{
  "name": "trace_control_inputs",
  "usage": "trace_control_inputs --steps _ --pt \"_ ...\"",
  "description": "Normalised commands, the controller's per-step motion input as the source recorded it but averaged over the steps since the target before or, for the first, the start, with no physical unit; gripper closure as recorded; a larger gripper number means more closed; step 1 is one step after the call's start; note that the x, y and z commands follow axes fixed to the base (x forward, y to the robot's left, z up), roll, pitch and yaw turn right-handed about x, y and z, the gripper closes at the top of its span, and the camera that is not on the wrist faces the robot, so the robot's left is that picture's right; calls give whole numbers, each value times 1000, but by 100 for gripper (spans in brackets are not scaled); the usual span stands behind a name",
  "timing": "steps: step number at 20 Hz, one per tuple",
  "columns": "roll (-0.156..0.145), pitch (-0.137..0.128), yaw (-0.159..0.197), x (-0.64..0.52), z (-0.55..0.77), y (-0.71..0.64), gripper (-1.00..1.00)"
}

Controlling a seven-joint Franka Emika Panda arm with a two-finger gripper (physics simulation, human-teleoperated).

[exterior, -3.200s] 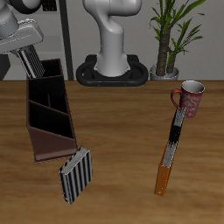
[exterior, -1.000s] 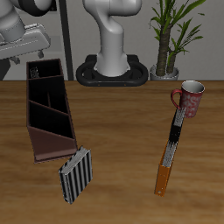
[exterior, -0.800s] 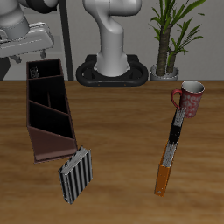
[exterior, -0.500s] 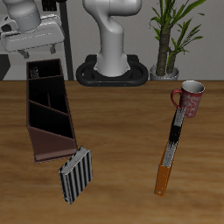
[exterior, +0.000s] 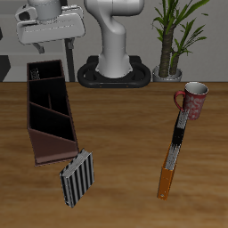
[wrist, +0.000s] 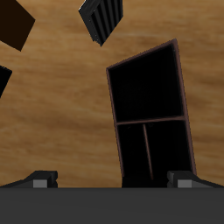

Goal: Place the left striped book into the right desk caddy's right compartment and place the right striped book into the right desk caddy's right compartment and place the orange book into the right desk caddy's left compartment

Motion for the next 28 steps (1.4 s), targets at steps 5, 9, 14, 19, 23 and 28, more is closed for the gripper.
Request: trace_control_inputs --steps 5,9,14,19,23,28 --pt "36 -76 2 229 222 644 -100" --pt "-11 -61 37 390 136 480 -100" --pt "-78 -9 -86 537 56 175 -100" --pt "-84 -38 -29 446 61 192 -100" --pt "-48 -24 -38 300 6 230 -100" --pt "18 29 -34 200 -18 198 -100"
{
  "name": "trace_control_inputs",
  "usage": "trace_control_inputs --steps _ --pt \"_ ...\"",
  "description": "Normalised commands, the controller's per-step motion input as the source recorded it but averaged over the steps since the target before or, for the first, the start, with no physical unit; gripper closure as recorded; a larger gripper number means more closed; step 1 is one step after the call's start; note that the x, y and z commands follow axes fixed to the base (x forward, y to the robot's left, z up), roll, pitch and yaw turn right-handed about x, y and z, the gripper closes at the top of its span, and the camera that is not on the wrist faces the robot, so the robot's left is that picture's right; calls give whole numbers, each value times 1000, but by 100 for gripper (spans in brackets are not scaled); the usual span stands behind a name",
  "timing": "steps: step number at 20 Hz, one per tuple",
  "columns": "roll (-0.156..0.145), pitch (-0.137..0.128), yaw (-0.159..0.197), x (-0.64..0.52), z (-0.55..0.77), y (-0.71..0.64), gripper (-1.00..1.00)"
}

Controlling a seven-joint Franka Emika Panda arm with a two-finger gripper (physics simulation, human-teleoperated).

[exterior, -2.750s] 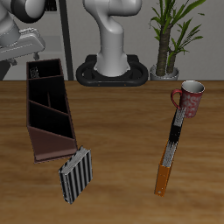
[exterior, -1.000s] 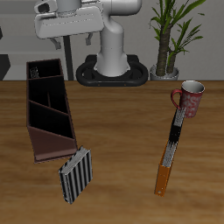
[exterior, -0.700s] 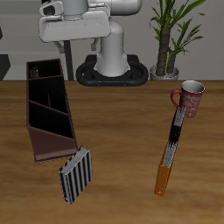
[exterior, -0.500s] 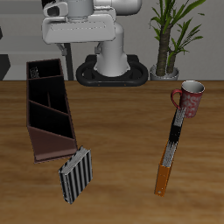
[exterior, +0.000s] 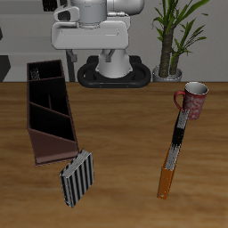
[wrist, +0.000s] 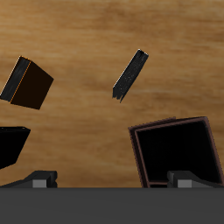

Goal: Place the left striped book into the right desk caddy's right compartment and place the right striped book into the right desk caddy's right compartment and place the orange book into the right desk caddy's left compartment

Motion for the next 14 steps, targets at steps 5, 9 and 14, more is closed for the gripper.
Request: trace_control_inputs --steps 5,9,14 --pt "-32 -37 19 193 35 154 -100" --pt "15 11 -42 397 135 -150 -100" --pt "-29 1 -2 339 14 -215 -100"
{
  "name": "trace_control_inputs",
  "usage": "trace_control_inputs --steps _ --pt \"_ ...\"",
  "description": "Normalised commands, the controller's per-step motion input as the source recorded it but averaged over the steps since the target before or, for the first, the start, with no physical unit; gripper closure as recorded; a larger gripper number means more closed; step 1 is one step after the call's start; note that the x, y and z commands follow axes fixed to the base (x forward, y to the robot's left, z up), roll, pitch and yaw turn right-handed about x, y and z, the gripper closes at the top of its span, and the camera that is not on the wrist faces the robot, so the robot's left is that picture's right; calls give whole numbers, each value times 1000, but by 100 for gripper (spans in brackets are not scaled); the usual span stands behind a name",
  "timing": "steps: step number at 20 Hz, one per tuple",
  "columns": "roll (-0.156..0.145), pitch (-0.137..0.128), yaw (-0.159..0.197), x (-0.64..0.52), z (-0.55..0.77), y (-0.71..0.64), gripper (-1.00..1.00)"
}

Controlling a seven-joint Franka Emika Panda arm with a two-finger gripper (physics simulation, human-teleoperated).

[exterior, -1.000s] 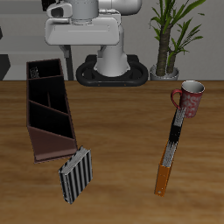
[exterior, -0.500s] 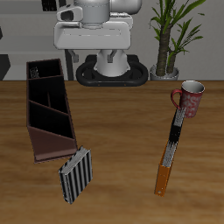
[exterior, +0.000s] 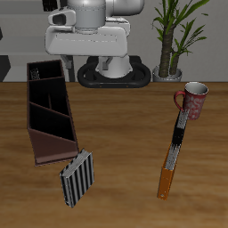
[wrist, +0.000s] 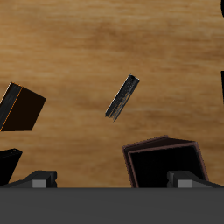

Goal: Place the left striped book into the right desk caddy's right compartment and place the right striped book into the right desk caddy's right compartment and place the orange book into the right desk caddy's left compartment

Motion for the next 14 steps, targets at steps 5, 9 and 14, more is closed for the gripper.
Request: trace_control_inputs --steps 5,9,14 --pt "16 -1 -63 249 70 -126 -100" --pt "29 -26 -47 394 58 -243 -100" --pt "9 5 -58 181 -25 -177 -100"
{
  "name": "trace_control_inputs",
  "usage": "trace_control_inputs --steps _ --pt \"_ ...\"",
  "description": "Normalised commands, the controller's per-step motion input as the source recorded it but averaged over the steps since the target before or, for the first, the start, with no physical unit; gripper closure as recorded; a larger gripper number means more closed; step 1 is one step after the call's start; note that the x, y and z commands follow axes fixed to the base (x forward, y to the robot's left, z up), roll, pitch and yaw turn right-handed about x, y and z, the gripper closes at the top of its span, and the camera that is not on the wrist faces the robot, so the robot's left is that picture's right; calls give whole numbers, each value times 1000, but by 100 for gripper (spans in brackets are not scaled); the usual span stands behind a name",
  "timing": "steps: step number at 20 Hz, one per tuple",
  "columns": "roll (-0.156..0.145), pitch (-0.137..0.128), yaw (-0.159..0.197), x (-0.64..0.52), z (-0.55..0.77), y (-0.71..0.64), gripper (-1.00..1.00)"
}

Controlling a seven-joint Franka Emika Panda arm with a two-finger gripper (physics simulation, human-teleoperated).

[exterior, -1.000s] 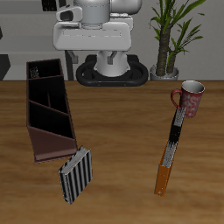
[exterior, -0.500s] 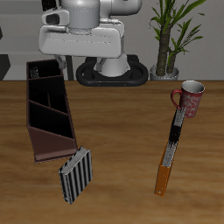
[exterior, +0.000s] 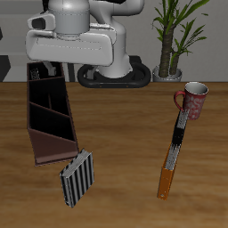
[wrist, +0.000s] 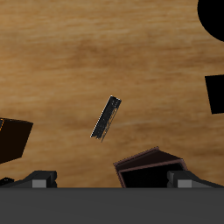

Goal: Place the left striped book into the right desk caddy's right compartment and place the right striped book into the right desk caddy's right compartment and place the orange book into the right desk caddy's left compartment

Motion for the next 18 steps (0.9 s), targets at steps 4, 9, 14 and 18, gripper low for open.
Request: trace_control_inputs --steps 4,9,14,18 --pt "-30 10 -13 252 -120 -133 -100" --pt "-46 9 -7 210 -81 -80 -100" --pt "-39 10 -36 348 -161 -45 -100" --pt "-1 10 -54 367 -288 92 -100"
